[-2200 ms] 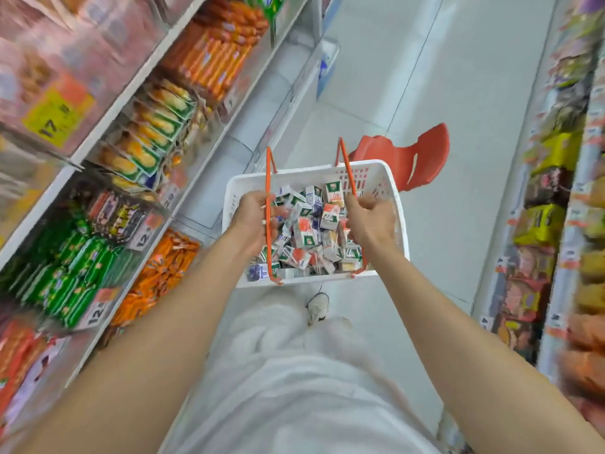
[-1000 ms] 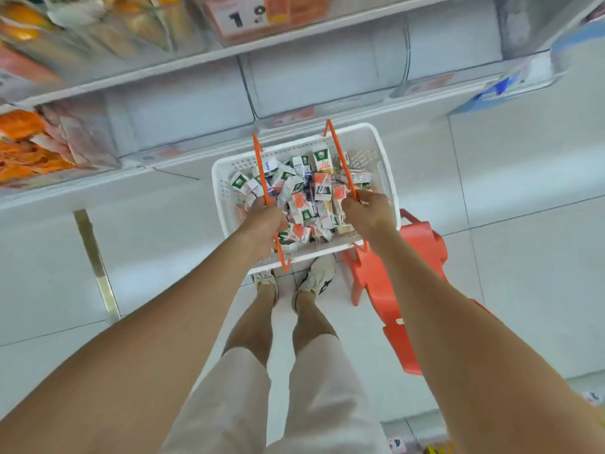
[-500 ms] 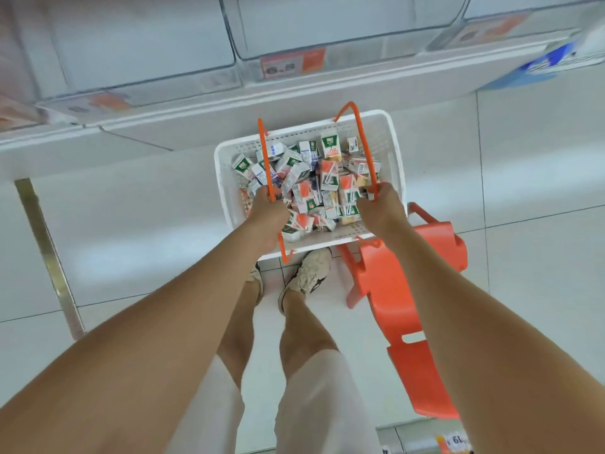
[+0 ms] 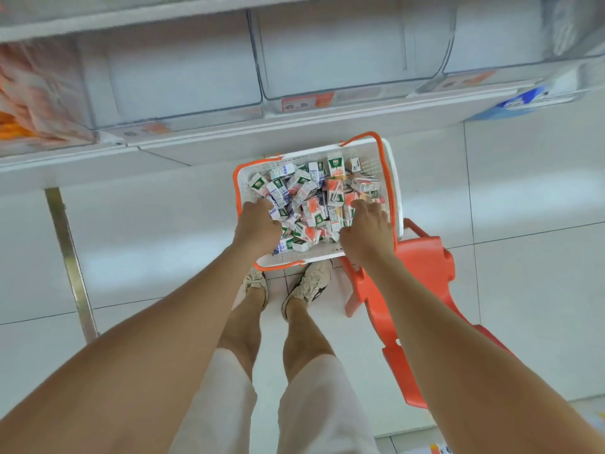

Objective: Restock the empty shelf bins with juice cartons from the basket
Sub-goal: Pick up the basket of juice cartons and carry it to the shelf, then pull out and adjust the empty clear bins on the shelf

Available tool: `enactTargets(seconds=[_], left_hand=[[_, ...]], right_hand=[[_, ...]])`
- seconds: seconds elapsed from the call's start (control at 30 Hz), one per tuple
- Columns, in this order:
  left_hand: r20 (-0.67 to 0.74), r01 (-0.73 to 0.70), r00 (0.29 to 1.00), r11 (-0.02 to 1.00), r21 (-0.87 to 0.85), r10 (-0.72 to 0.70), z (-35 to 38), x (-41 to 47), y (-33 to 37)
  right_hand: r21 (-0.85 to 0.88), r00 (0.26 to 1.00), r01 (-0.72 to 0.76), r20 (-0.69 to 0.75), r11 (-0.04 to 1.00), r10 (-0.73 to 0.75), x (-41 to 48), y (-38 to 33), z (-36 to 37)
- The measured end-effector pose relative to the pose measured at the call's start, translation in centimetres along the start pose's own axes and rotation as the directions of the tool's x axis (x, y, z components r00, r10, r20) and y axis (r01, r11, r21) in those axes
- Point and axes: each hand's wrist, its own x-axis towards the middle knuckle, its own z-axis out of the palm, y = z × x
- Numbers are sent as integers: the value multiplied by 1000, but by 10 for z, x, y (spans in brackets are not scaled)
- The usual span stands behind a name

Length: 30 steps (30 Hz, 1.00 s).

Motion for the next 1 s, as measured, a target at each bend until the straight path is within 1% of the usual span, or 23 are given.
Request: enactTargets(seconds=[0.07,0.13,0.3,0.4,0.53,0.63,0.73,0.8,0.87,1.0], left_hand=[[66,-135,989,990,34,132,-28,-26,17],[75,-225,972,973,50,221,-59,-59,34],[-4,-357,933,928,108,359,-136,-141,57],[-29,-419,905,899,125,425,-172,-174,57],[-63,-459,884,885,74,463,-206,-205,54],[-85,-478,872,875,71,483,-217,-219,57],[-74,-489,866,868,83,495,-219,-229,68],[-56,-493,866,867,79,498,-219,-234,80],[-53,-507,857,857,87,513,-219,-236,96],[-37,-524,847,845,112,530,-215,-232,128]], right_hand=[[18,994,104,20,994,-104,-29,-23,-23],[31,985,167,29,985,-168,-60,-47,-50],[79,971,238,2,968,-239,-127,-104,-119],[47,961,274,14,961,-275,-159,-130,-149],[-20,961,275,2,961,-275,-194,-156,-179],[-22,957,284,-48,958,-285,-210,-172,-204],[-26,947,300,-115,953,-301,-216,-180,-229],[15,947,301,-122,953,-298,-218,-183,-241],[18,946,306,-120,952,-302,-216,-183,-252],[-44,940,321,-110,946,-324,-208,-179,-264]])
